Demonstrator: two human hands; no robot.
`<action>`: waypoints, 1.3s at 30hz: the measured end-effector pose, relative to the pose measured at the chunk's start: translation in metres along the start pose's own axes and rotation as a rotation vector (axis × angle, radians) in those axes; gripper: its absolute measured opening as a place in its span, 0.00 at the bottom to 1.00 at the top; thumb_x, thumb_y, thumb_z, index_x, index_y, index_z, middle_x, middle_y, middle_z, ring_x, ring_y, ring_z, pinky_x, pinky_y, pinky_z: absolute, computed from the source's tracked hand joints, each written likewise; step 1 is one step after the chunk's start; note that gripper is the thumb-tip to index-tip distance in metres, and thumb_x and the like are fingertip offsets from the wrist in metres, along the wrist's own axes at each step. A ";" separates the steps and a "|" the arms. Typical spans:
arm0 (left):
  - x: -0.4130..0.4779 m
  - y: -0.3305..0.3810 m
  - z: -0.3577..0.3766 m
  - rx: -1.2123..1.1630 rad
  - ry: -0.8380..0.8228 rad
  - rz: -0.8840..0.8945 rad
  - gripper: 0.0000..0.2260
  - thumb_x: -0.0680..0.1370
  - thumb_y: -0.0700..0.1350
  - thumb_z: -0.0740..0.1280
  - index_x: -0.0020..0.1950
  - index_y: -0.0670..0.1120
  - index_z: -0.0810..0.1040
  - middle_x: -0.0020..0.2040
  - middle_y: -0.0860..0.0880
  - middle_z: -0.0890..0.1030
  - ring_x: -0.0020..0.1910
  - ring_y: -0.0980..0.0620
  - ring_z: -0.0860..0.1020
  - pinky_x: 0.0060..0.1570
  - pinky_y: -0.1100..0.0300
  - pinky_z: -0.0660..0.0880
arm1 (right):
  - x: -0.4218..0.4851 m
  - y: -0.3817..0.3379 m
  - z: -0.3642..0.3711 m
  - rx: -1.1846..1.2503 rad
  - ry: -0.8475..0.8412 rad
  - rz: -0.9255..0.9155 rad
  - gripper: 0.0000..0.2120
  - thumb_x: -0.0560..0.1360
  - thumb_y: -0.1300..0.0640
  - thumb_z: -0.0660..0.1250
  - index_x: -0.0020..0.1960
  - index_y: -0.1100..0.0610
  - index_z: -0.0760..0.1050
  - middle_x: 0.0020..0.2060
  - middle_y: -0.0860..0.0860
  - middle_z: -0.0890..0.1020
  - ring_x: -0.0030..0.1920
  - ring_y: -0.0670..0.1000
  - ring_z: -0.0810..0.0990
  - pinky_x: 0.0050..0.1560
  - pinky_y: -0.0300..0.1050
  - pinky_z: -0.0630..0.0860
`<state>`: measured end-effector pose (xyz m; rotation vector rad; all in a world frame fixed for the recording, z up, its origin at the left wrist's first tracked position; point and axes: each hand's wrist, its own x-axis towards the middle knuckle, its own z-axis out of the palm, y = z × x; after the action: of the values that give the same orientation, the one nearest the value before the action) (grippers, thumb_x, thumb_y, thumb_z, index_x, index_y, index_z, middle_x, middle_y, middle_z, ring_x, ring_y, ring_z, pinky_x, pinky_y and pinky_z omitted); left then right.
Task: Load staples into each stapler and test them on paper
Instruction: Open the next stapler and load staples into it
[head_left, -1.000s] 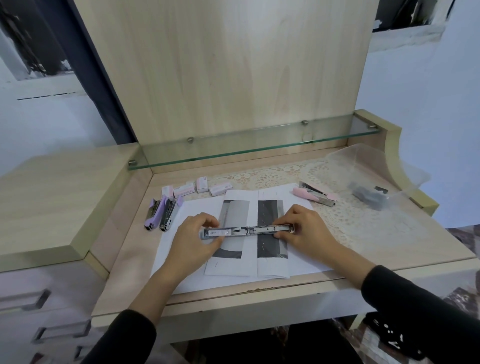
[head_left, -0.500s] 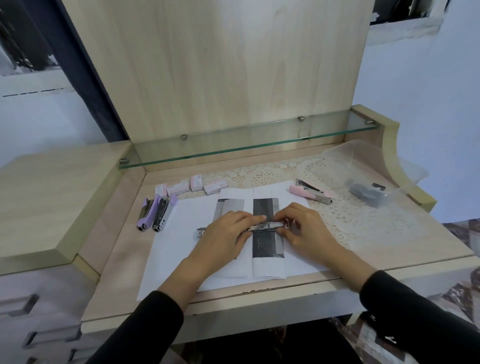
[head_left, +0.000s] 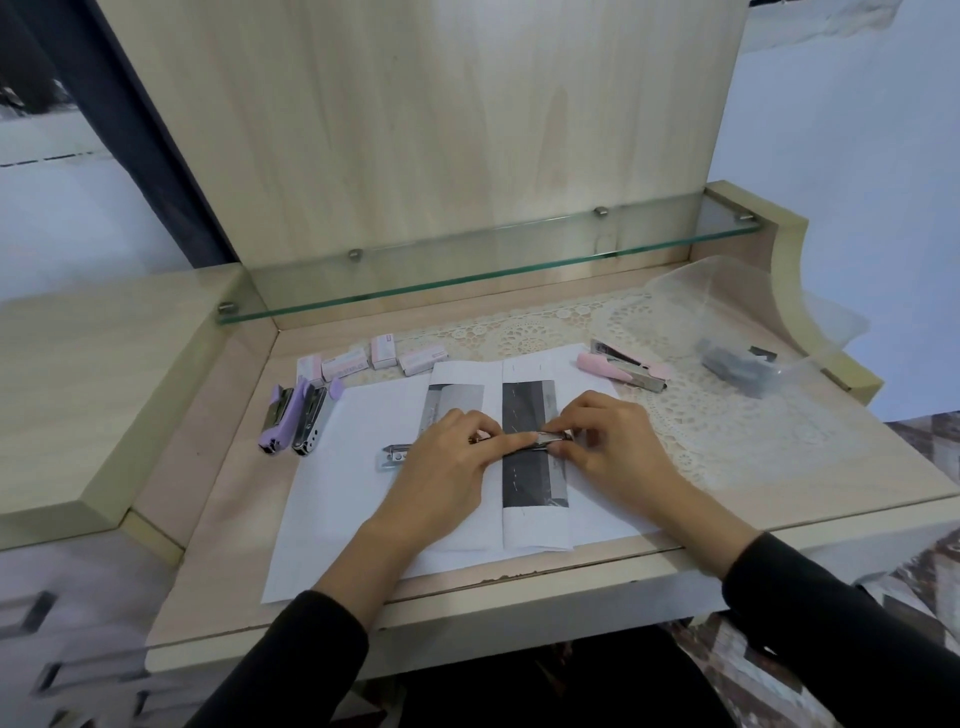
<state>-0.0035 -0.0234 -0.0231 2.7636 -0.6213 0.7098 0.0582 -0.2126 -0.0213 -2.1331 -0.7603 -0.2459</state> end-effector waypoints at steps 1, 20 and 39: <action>0.000 -0.001 0.001 0.002 -0.001 0.004 0.22 0.70 0.34 0.63 0.59 0.53 0.78 0.42 0.47 0.78 0.38 0.50 0.71 0.31 0.60 0.71 | 0.000 0.000 0.001 0.000 0.003 -0.002 0.07 0.65 0.63 0.74 0.42 0.57 0.83 0.35 0.48 0.78 0.33 0.39 0.71 0.38 0.26 0.66; 0.019 -0.013 -0.022 -0.011 -0.190 0.196 0.15 0.74 0.47 0.58 0.57 0.51 0.79 0.40 0.47 0.80 0.31 0.49 0.76 0.29 0.64 0.71 | -0.003 -0.001 0.002 -0.042 -0.048 -0.071 0.09 0.67 0.65 0.72 0.46 0.57 0.83 0.37 0.53 0.78 0.33 0.42 0.68 0.38 0.29 0.61; 0.009 0.014 0.002 -0.166 0.296 -0.118 0.04 0.72 0.48 0.66 0.42 0.50 0.74 0.32 0.52 0.80 0.31 0.56 0.76 0.29 0.57 0.75 | -0.003 -0.004 0.001 -0.036 -0.063 -0.048 0.08 0.67 0.65 0.72 0.46 0.60 0.83 0.38 0.57 0.79 0.34 0.47 0.69 0.38 0.29 0.60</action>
<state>-0.0019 -0.0396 -0.0190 2.4547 -0.4298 0.9682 0.0538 -0.2115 -0.0203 -2.1667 -0.8509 -0.2199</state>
